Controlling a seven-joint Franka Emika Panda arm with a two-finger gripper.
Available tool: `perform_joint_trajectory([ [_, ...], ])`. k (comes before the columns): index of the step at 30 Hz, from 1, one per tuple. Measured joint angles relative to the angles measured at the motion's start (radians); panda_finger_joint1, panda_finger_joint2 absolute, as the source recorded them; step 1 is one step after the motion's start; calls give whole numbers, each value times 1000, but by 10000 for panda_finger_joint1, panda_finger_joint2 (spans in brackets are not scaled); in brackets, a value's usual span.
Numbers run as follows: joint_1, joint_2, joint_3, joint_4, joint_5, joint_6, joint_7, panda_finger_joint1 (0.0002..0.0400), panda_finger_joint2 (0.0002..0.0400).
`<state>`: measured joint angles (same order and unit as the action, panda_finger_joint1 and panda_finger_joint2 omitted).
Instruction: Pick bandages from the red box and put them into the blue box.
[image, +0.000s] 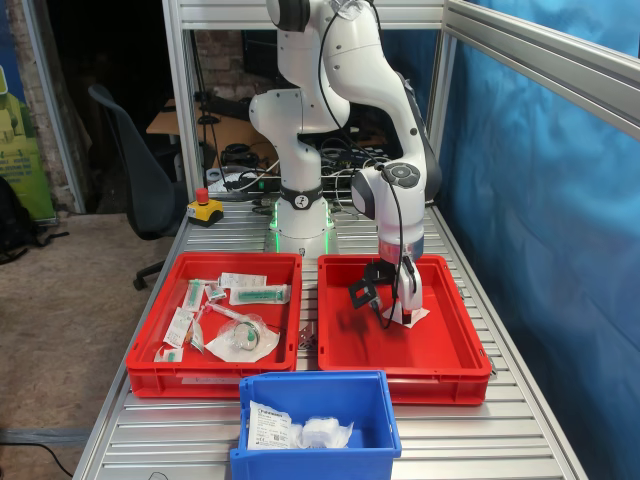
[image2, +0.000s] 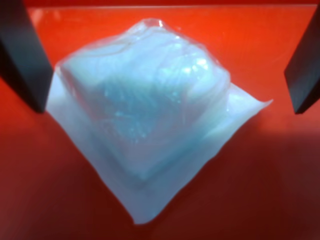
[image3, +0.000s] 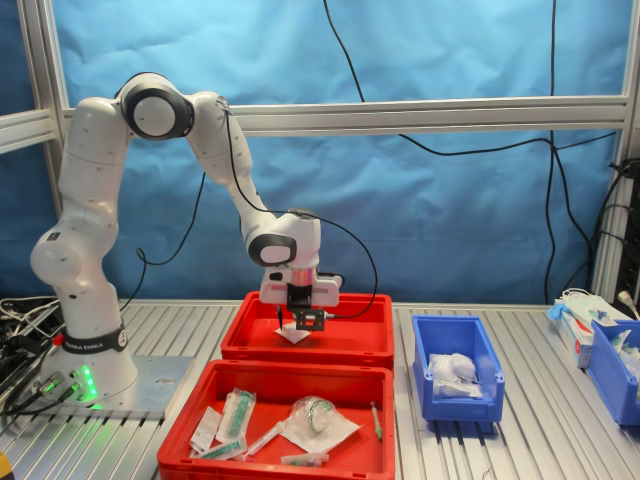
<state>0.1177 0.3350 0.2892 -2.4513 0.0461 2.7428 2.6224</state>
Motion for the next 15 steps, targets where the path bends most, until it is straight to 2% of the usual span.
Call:
perform_joint_trajectory([
  [15,20,19,0,16,-7,9,-5,400,400],
])
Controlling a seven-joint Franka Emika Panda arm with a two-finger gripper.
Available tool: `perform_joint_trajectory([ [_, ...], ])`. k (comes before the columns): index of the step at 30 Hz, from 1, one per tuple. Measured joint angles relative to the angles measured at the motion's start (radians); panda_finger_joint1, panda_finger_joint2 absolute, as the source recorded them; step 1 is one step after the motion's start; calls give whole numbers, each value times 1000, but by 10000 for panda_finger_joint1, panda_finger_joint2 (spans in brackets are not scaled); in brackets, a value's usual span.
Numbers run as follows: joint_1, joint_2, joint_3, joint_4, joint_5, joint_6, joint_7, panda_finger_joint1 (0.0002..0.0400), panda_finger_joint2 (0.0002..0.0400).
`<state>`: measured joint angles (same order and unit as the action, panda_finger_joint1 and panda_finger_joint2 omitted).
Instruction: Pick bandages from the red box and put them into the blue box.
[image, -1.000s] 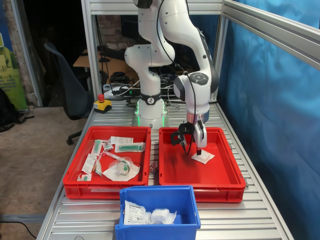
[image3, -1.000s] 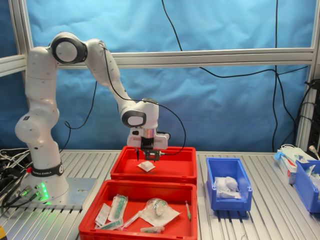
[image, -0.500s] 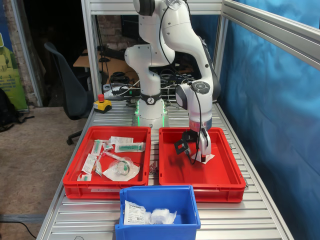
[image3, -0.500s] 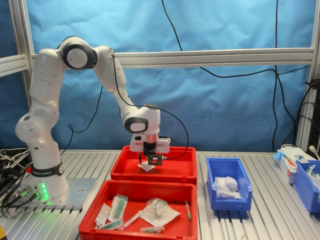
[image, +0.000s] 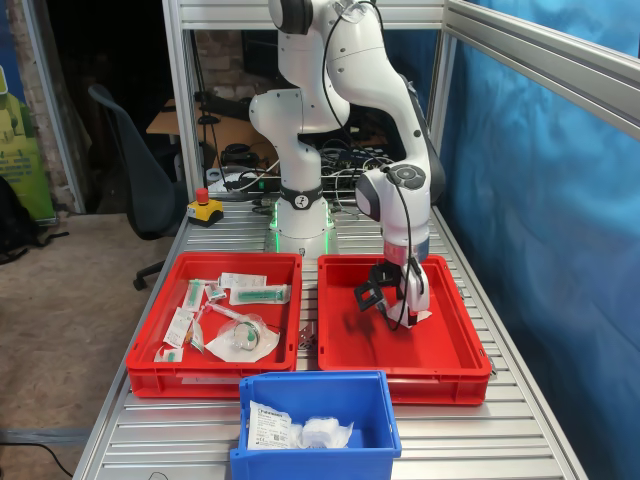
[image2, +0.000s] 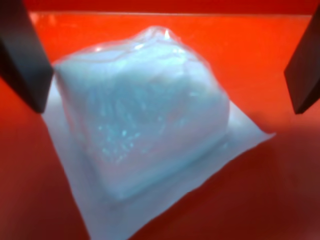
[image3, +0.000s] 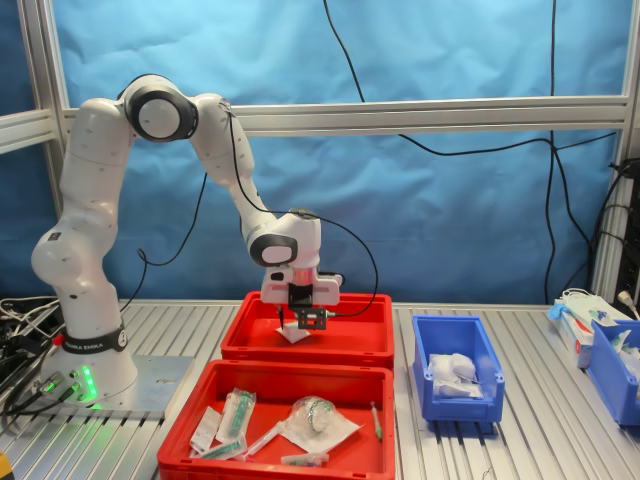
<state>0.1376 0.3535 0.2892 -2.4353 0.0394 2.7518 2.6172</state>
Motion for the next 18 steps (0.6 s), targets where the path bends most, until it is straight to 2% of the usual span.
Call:
perform_joint_trajectory([
  [18,27,15,0,2,-2,2,0,400,400],
])
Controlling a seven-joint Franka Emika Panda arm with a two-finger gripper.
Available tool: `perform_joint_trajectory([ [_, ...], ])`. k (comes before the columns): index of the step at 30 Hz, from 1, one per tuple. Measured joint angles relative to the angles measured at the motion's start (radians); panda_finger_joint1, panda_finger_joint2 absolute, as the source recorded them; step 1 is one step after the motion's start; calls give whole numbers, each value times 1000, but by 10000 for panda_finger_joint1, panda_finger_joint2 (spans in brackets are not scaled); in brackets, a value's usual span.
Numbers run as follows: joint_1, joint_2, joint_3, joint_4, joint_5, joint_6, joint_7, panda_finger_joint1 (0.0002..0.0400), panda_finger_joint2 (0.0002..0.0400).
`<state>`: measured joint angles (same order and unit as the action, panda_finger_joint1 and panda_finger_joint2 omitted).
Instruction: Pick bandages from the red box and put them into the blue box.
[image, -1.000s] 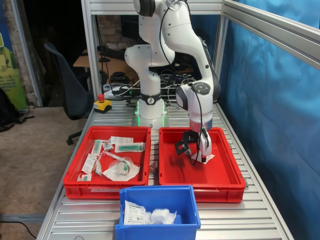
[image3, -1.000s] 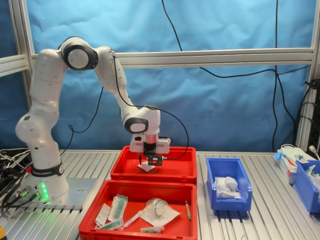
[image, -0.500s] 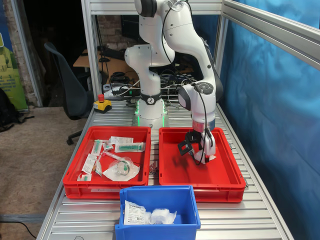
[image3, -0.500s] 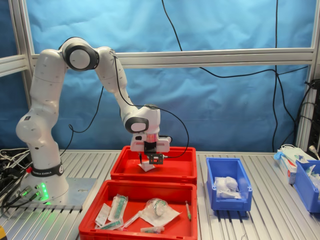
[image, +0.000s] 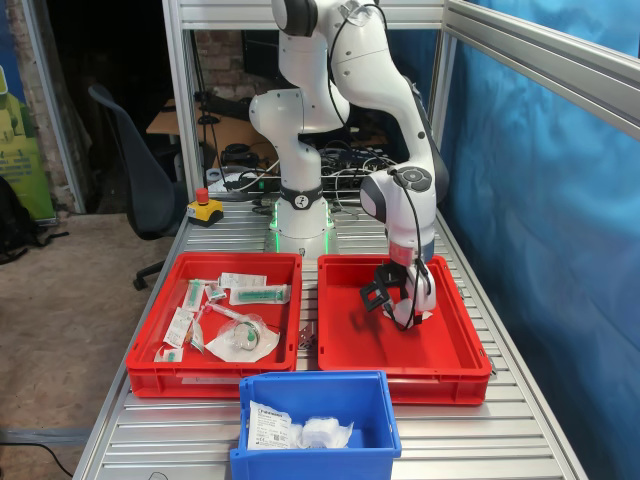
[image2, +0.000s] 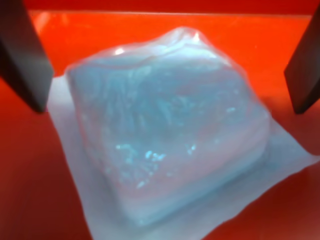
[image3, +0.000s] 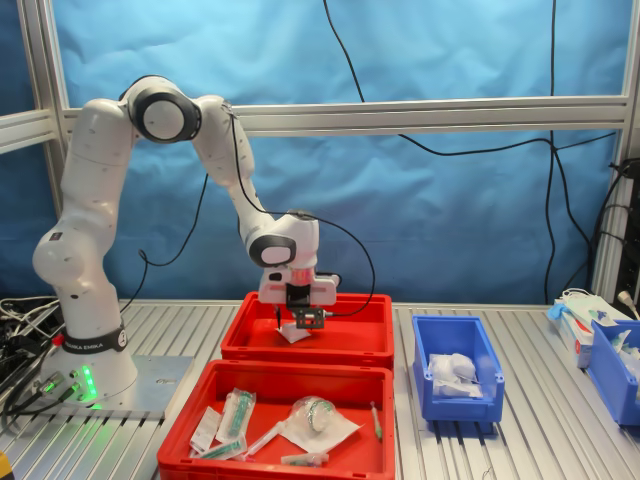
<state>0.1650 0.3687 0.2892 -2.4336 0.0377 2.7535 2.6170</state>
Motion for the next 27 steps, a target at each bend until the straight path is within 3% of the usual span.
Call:
perform_joint_trajectory([
  [20,9,14,-1,0,0,0,2,400,400],
  [22,10,14,-1,0,0,0,3,390,390],
  [23,10,14,-1,0,0,0,3,343,343],
  [27,12,14,-1,0,0,0,3,343,343],
])
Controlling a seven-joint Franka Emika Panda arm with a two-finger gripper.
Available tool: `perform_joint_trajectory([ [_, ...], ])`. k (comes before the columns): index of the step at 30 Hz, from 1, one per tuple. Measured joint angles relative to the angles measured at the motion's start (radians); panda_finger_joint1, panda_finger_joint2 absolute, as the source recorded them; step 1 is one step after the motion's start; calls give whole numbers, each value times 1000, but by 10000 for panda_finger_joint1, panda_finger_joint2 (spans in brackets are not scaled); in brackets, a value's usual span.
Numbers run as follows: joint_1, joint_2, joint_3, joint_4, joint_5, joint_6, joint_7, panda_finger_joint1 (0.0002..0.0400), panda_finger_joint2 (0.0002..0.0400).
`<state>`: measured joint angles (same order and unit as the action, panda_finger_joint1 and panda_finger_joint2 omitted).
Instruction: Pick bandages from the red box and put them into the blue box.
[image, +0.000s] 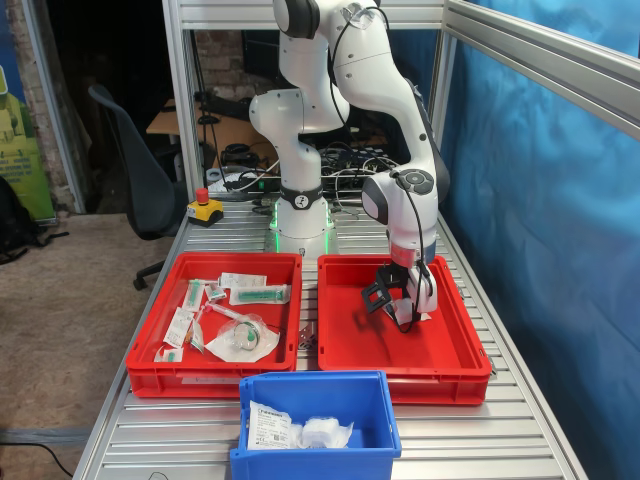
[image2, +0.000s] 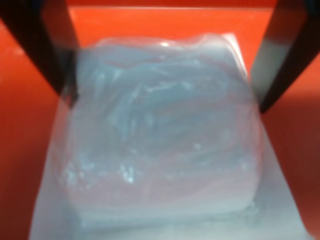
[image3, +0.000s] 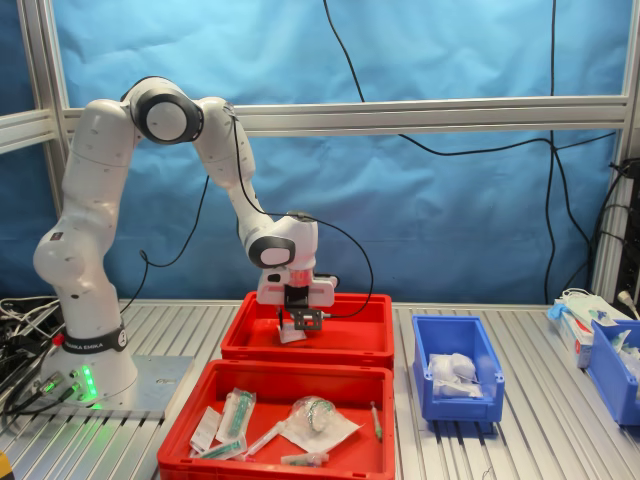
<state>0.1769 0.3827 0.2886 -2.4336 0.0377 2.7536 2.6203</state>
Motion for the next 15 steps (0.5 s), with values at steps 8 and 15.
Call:
perform_joint_trajectory([
  [8,0,0,0,0,0,0,0,243,243],
  [15,0,0,0,1,0,0,0,193,193],
])
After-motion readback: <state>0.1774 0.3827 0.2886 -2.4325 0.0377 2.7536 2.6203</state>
